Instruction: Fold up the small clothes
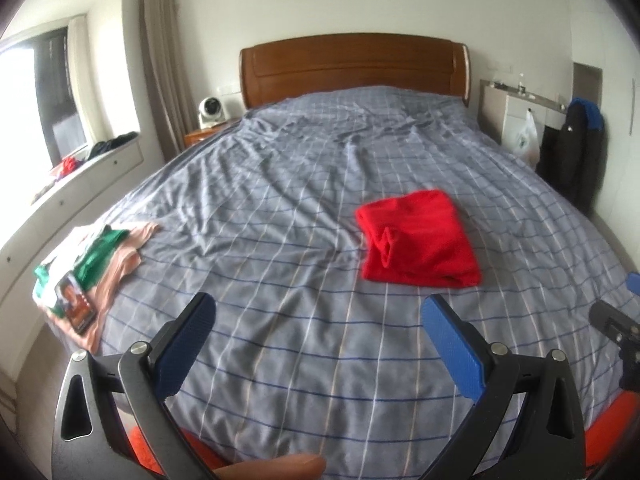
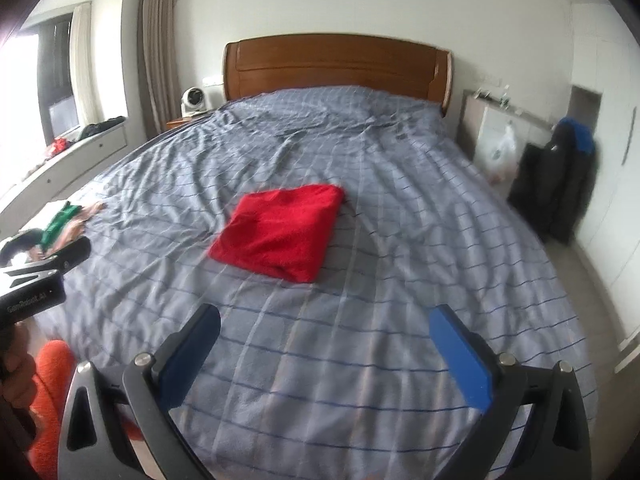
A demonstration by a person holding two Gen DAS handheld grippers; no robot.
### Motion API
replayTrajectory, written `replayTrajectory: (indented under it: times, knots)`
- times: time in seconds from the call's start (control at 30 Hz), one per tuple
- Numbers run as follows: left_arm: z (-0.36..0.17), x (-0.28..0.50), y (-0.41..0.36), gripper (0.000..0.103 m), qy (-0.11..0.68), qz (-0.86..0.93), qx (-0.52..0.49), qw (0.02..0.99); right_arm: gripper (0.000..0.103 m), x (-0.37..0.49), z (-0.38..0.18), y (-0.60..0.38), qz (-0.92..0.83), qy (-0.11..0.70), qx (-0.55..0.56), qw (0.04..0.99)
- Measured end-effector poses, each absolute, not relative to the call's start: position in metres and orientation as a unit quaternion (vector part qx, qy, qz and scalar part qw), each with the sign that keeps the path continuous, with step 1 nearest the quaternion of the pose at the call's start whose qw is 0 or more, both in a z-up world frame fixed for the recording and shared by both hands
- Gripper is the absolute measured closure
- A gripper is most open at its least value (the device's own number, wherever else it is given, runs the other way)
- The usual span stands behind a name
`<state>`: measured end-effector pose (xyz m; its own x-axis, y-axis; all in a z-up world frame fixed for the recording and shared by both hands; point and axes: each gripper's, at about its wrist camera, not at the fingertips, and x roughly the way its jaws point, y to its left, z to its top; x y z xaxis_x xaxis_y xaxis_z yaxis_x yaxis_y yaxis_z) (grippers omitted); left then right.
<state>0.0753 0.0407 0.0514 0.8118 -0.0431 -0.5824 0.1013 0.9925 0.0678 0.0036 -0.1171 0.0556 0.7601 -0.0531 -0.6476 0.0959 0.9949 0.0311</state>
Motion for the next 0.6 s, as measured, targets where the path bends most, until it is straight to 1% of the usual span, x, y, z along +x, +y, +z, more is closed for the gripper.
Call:
replayTrajectory:
  times: [0.3, 0.6]
  knots:
    - [0.049, 0.071, 0.033, 0.000, 0.319, -0.033, 0.069, 0.945, 0.000, -0.002, 0.060, -0.111, -0.059, 0.326, 0.008, 0.943]
    - [0.050, 0.068, 0.028, 0.000, 0.332, -0.041, 0.072, 0.940, 0.000, -0.005, 0.061, -0.102, -0.058, 0.325, -0.011, 0.944]
